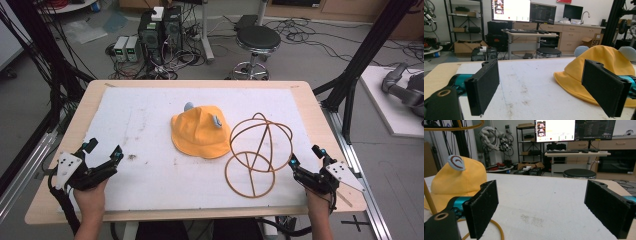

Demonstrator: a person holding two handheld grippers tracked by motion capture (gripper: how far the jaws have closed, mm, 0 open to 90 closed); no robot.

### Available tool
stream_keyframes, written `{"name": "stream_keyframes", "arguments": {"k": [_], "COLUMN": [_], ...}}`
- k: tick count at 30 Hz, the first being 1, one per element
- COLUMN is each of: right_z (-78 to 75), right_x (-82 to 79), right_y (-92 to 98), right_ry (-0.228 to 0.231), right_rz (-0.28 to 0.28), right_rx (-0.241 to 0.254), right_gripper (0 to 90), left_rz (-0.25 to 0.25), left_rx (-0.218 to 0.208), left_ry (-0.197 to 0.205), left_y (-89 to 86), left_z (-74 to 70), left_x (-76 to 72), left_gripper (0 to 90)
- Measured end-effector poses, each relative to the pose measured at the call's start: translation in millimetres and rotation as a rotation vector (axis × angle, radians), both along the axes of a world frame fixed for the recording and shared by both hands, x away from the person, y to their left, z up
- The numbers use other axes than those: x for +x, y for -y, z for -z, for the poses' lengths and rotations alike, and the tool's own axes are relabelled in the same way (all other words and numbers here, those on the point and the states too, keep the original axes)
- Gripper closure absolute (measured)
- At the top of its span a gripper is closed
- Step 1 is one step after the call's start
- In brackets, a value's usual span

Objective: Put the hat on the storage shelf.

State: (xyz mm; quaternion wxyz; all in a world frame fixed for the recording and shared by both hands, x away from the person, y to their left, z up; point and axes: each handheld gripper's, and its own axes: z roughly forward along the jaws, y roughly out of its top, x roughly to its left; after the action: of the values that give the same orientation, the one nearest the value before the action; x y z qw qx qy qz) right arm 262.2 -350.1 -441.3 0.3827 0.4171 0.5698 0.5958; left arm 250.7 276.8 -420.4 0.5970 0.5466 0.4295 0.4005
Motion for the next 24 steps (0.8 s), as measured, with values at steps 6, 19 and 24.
{"name": "stream_keyframes", "arguments": {"k": [6, 19, 24], "right_z": [-0.7, -0.7, -0.7], "right_x": [-0.8, -0.6, -0.4], "right_y": [0.7, 2.4, 2.5], "right_ry": [0.001, 0.004, 0.006], "right_rz": [0.001, 0.007, 0.009], "right_rx": [0.003, 0.008, 0.008], "right_gripper": [11.8, 11.8, 11.8], "left_rz": [0.003, 0.023, 0.071], "left_rx": [0.002, 0.019, 0.042], "left_ry": [0.0, 0.009, 0.017], "left_y": [0.7, 9.4, 26.6], "left_z": [0.3, -4.6, -12.4], "left_x": [0.2, 3.0, 8.0], "left_gripper": [15.2, 15.2, 15.2]}}
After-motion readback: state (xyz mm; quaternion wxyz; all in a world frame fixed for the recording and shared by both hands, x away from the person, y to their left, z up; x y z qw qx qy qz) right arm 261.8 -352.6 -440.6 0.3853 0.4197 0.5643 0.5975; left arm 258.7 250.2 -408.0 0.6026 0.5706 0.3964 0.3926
